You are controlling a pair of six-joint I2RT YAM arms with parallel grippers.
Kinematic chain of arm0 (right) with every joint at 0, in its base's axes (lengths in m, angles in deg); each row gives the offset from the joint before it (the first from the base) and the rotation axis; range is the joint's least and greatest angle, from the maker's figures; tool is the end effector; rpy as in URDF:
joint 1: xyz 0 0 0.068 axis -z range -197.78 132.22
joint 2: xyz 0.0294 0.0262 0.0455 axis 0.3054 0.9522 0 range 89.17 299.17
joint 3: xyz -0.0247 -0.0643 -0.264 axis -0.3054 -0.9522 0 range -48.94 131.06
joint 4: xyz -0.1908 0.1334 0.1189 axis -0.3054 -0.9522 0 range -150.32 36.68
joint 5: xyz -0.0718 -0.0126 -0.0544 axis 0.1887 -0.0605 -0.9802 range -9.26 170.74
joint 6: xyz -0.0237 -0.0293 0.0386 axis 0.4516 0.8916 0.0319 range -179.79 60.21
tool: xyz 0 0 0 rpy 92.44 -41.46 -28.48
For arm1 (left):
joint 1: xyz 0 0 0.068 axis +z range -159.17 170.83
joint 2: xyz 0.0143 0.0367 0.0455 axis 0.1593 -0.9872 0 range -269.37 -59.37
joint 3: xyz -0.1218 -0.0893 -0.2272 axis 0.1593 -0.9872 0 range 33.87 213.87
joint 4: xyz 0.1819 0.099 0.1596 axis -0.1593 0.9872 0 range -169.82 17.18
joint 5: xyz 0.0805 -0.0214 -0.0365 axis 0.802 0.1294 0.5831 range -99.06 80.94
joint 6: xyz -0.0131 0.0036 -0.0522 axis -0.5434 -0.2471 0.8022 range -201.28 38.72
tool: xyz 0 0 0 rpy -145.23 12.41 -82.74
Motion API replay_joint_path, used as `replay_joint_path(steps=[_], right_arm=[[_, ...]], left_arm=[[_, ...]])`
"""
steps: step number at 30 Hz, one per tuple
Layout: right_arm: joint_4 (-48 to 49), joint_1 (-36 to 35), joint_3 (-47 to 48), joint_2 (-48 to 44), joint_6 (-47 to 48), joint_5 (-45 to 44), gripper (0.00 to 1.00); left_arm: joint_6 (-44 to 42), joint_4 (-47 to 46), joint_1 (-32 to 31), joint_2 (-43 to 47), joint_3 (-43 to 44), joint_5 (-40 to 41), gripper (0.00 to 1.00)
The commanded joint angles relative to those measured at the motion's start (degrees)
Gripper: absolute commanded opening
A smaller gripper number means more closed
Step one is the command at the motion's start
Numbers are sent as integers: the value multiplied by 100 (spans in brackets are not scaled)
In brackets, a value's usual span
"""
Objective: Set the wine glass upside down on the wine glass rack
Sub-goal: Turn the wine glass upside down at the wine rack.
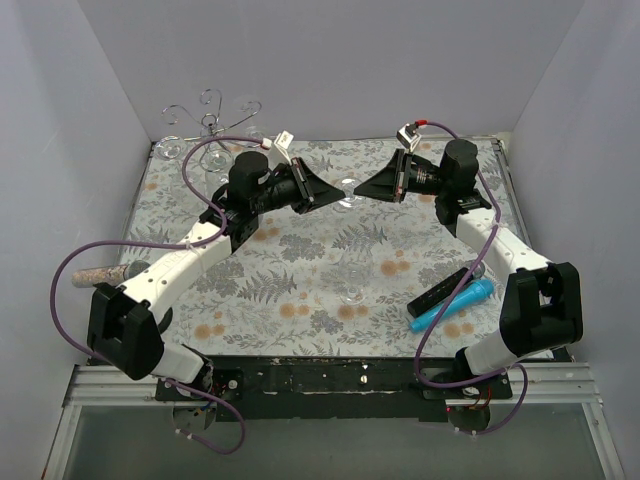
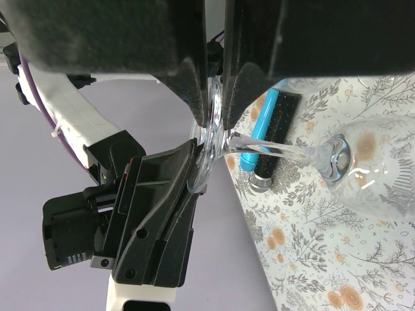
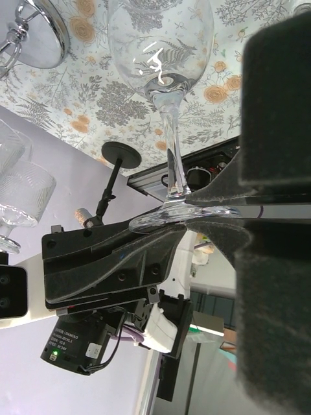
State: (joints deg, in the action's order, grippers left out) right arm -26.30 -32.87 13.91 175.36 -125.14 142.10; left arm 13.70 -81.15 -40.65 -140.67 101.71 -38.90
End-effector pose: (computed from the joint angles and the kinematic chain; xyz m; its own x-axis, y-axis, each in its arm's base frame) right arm 0.3222 0.1192 0.3408 -0.8561 0.2204 -0.4675 -0.4612 0.0828 0.8834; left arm 0.2763 -0.1900 0.3537 -0.8490 -0.4934 0.1890 -0.2539 0.0673 -0.9649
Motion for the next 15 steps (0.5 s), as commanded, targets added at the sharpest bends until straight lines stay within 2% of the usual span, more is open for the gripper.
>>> replay_joint_path(steps=[1,6,7,13,15], right_arm=[[330,-82,52,-120,83,25,1],[330,-82,17,-138,136,25,1],[321,-82,17,-155,153,25,4],[67,-82,61,-261,460,-28,44],[5,-82,70,-296,540,-54,51]], left_arm=[[-93,-26,2,70,248,-153,0],[-111,-87,2,272,187,-13,0],[-111,-87,2,316,186,14,0],[-85,-52,2,527,64,137,0],[-76,-35,11,615,11,163,0]])
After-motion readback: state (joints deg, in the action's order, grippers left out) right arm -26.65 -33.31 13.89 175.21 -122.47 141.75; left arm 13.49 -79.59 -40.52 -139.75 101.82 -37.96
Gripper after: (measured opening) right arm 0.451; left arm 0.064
